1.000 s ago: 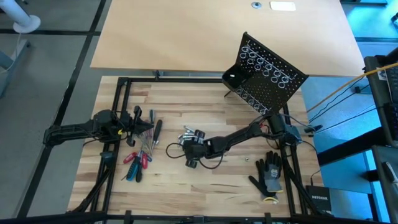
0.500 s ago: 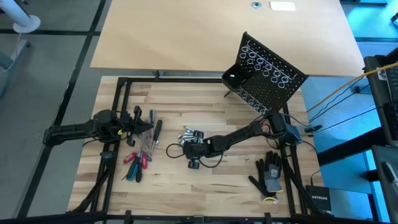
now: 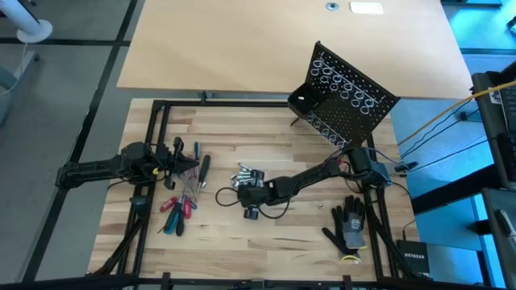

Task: Hang tools onto peg board
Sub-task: Put the socket into the black pegboard bin

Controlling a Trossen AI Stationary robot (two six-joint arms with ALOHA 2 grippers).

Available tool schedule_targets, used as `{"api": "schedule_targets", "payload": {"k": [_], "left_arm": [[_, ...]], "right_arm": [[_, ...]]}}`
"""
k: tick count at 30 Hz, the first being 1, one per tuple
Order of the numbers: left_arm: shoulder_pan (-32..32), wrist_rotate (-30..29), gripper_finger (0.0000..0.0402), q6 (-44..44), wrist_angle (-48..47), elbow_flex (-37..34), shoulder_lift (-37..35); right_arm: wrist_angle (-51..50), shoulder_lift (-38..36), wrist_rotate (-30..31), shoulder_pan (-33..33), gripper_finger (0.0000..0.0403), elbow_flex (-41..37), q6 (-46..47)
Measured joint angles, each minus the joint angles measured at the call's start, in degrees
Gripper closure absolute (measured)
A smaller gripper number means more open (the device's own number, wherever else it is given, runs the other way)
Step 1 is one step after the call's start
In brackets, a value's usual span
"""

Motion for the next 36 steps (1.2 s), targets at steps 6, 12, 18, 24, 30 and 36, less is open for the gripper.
{"api": "schedule_targets", "payload": {"k": [6, 12, 18, 24, 30, 36], "left_arm": [[0.0, 0.0, 0.04, 0.2, 0.0, 0.0, 0.0], [0.0, 0.0, 0.04, 0.0, 0.0, 0.0, 0.0], [0.0, 0.0, 0.04, 0.0, 0.0, 0.0, 0.0], [0.0, 0.0, 0.04, 0.2, 0.0, 0.0, 0.0], [0.0, 0.0, 0.04, 0.2, 0.0, 0.0, 0.0], [0.0, 0.0, 0.04, 0.2, 0.0, 0.0, 0.0]], "right_arm": [[-1.3, -2.8, 0.3, 0.2, 0.0342, -0.3, 0.0], [-2.9, -8.6, 5.6, 2.5, 0.034, -0.2, 0.0], [-8.0, -16.4, 15.6, 5.2, 0.0339, -0.1, 0.2], [-13.0, -24.9, 28.5, 6.0, 0.0339, -0.1, 1.5], [-19.0, -32.2, 44.2, 4.8, 0.0339, -0.1, 1.7], [-23.7, -37.2, 49.6, -0.4, 0.0339, 0.0, 1.6]]}}
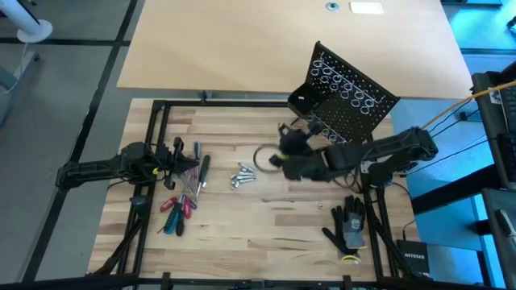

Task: Hang tools onto peg board
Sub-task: Put the socket into the black pegboard bin

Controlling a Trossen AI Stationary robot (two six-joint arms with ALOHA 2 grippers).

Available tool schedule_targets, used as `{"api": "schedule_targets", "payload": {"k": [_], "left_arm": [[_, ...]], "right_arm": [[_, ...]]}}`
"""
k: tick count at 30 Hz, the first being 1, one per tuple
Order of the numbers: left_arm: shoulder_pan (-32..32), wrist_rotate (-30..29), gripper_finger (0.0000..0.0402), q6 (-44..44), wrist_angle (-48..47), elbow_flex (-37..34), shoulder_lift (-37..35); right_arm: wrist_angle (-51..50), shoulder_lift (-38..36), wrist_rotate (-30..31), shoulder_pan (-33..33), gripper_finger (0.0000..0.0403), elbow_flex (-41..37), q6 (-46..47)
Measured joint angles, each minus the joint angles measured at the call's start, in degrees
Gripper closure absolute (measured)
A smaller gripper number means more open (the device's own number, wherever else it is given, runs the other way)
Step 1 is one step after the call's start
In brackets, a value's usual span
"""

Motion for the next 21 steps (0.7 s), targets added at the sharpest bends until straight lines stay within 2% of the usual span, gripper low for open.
{"api": "schedule_targets", "payload": {"k": [12, 16, 21], "left_arm": [[0.0, 0.0, 0.04, 0.0, -0.2, 0.0, 0.0], [0.0, 0.0, 0.04, -0.2, -0.3, 0.0, 0.0], [0.0, 0.0, 0.04, -0.2, -0.3, 0.0, 0.0]], "right_arm": [[-7.6, -1.2, -5.7, -14.8, 0.0339, 0.0, 2.1], [-12.6, -1.1, -5.9, -18.0, 0.0339, 0.0, 6.1], [-15.5, -1.0, -10.6, -20.4, 0.0339, 0.0, 8.1]]}}
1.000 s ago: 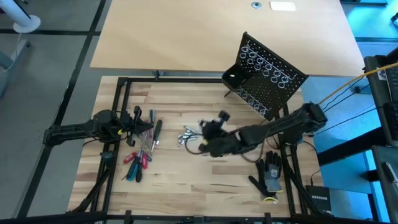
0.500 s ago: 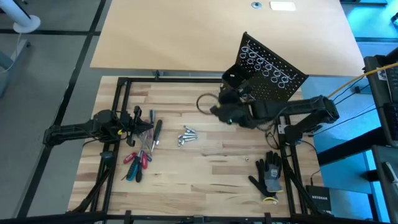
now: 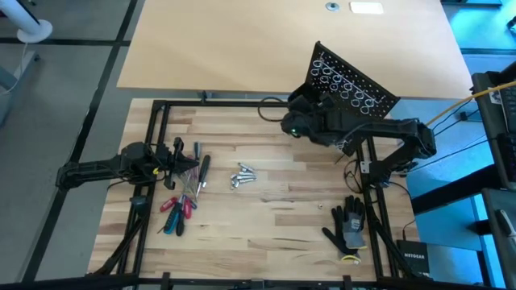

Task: Hang tools onto peg board
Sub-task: Put the socket into the black pegboard bin

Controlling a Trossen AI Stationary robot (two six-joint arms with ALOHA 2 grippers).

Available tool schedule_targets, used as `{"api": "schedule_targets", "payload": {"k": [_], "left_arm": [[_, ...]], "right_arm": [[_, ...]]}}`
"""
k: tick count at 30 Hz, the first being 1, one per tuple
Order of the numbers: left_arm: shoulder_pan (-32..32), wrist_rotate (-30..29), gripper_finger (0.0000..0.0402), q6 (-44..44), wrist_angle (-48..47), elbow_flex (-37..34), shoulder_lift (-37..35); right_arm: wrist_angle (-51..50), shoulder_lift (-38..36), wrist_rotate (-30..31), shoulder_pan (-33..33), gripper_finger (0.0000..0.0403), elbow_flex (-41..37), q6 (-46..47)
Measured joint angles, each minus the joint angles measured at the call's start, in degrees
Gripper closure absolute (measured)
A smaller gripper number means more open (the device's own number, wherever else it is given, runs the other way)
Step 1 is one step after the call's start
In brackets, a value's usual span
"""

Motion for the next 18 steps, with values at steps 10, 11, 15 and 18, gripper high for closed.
{"api": "schedule_targets", "payload": {"k": [10, 11, 15, 18], "left_arm": [[0.0, 0.0, 0.04, 0.0, 0.1, 0.0, 0.0], [0.0, 0.0, 0.04, 0.0, 0.1, 0.0, 0.0], [0.0, 0.0, 0.04, 0.2, 0.1, 0.0, 0.0], [0.0, 0.0, 0.04, 0.2, 0.1, 0.0, 0.0]], "right_arm": [[-2.4, 0.3, -6.9, -3.2, 0.0322, 0.0, 4.4], [-2.2, 0.3, -7.7, -3.6, 0.0317, 0.0, 4.5], [-2.9, 0.3, -8.5, -4.2, 0.0296, 0.0, 6.0], [-3.3, 0.3, -8.5, -4.1, 0.0277, 0.0, 6.0]]}}
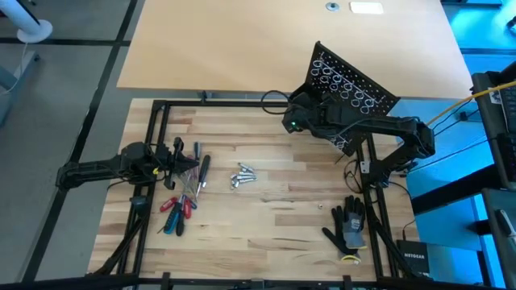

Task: Hang tools onto peg board
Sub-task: Put the socket into the black pegboard bin

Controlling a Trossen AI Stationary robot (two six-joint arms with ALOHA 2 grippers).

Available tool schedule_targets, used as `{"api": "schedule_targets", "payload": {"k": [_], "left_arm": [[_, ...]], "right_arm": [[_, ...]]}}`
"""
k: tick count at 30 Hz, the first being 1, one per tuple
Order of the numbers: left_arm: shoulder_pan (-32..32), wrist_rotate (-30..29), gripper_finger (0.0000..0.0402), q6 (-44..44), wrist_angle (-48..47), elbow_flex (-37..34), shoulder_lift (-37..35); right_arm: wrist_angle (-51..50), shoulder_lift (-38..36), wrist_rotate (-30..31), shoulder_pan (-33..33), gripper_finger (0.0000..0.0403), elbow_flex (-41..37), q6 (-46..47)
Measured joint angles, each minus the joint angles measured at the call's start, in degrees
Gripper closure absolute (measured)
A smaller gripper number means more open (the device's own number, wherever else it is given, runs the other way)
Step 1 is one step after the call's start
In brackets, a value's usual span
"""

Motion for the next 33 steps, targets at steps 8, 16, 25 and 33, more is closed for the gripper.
{"api": "schedule_targets", "payload": {"k": [8, 16, 25, 33], "left_arm": [[0.0, 0.0, 0.04, 0.0, 0.0, 0.0, 0.0], [0.0, 0.0, 0.04, 0.0, 0.0, 0.0, 0.0], [0.0, 0.0, 0.04, 0.0, 0.0, 0.0, 0.0], [0.0, 0.0, 0.04, 0.0, 0.0, 0.0, 0.0]], "right_arm": [[-0.1, -2.0, -1.8, 1.5, 0.0254, 0.0, -1.8], [3.0, -5.8, -1.7, 5.7, 0.0255, 0.0, -2.1], [11.7, -3.9, -4.4, 16.5, 0.0255, 0.0, -5.3], [13.7, 3.5, -7.4, 23.0, 0.0255, 0.0, -5.3]]}}
